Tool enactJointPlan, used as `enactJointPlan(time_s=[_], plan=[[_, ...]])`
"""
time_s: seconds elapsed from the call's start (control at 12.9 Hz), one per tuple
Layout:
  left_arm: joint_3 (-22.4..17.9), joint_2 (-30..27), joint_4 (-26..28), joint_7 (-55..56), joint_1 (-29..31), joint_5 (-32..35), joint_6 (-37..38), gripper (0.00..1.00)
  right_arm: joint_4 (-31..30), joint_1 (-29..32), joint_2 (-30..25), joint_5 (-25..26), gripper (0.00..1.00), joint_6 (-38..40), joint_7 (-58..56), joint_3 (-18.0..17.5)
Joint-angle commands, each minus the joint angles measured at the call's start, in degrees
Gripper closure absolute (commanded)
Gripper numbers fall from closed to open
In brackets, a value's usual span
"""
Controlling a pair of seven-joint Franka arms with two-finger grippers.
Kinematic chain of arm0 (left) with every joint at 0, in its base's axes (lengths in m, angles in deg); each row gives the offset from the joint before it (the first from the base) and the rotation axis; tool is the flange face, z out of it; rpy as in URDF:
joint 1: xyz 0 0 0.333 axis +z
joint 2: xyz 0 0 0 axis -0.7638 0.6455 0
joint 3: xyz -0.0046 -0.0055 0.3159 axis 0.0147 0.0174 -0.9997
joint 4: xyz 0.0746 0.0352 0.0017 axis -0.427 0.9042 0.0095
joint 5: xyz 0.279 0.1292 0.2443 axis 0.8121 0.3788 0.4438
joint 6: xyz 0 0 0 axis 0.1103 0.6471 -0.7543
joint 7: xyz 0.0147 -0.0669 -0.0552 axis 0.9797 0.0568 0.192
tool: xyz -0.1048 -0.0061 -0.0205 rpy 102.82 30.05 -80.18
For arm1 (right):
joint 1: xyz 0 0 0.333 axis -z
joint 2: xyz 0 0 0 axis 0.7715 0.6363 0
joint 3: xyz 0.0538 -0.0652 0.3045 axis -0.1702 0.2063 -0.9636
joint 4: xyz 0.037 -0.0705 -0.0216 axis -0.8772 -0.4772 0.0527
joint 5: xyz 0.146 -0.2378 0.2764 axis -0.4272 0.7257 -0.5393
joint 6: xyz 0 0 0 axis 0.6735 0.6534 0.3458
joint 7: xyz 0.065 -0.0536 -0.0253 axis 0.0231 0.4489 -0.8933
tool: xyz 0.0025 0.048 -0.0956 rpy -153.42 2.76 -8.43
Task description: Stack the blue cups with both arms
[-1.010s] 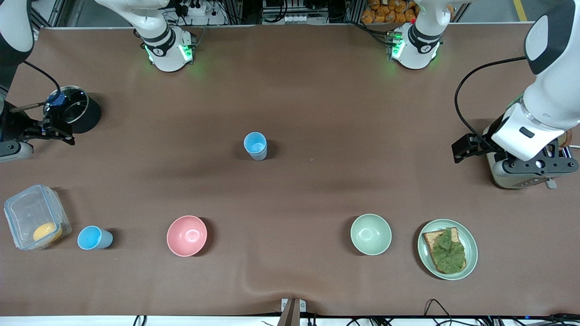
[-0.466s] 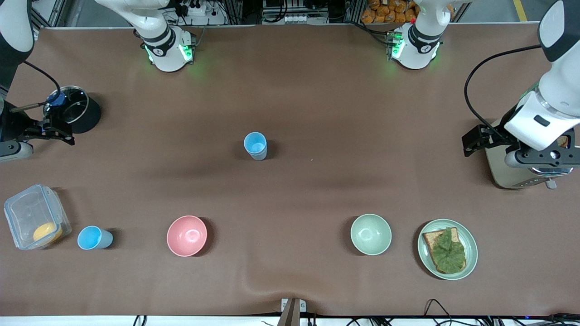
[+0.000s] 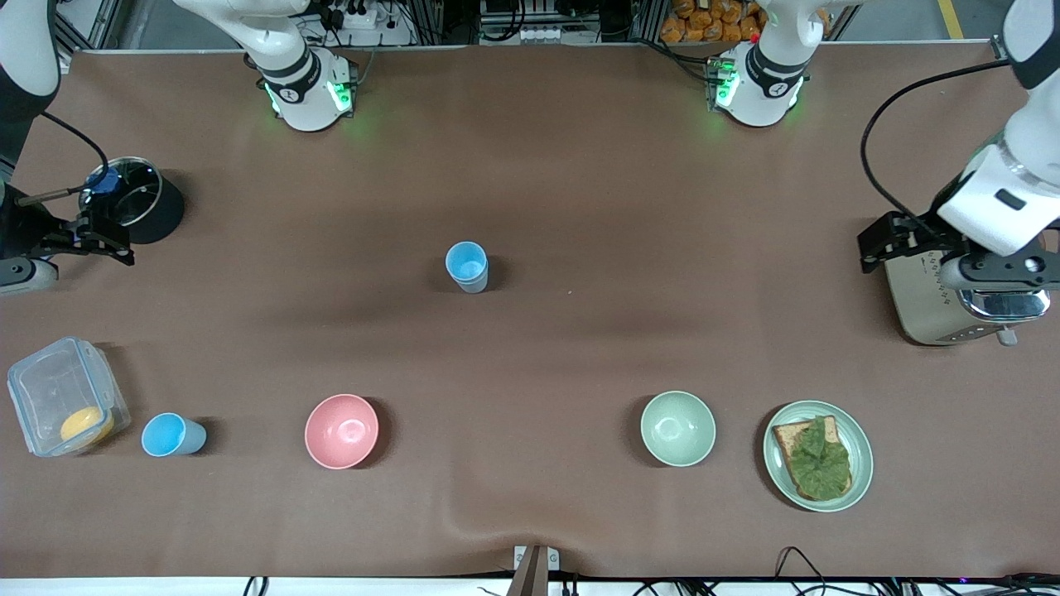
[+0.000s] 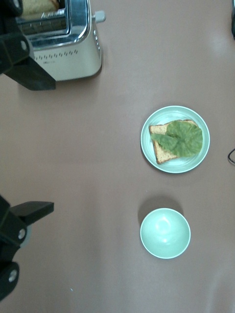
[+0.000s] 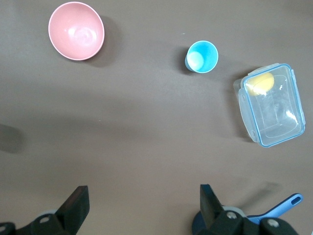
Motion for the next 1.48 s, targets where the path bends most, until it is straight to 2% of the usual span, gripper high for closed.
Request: enactJointPlan(time_s=[0.0, 0.39, 0.85, 1.09, 1.4], plan=[[-7.31, -2.24, 1.68, -4.66, -4.32, -3.13, 0.82, 0.0, 0.65, 0.02, 0.29, 1.11, 0.0, 1.25, -0.45, 0.03], [-7.69, -5.15, 4.66, -5.02, -4.42, -3.23, 3.99, 0.0, 1.0, -0.24, 0.29, 1.11, 0.0, 0.64, -0.01, -0.06], [-7.69, -6.2, 4.75, -4.5, -4.33, -3.31, 6.71, 0.0, 1.44, -0.33, 0.29, 0.85, 0.0, 0.46, 0.17, -0.23], [-7.77, -7.16, 6.24, -3.8, -4.33, -5.94, 6.89, 0.0, 0.91, -0.15, 0.11, 0.15, 0.0, 1.42, 0.26, -0.06], [-7.6, -8.14, 7.04, -3.97, -4.07, -6.04, 6.27, 0.0, -1.28, 0.55, -0.68, -0.12, 0.0, 2.22, 0.26, -0.06]])
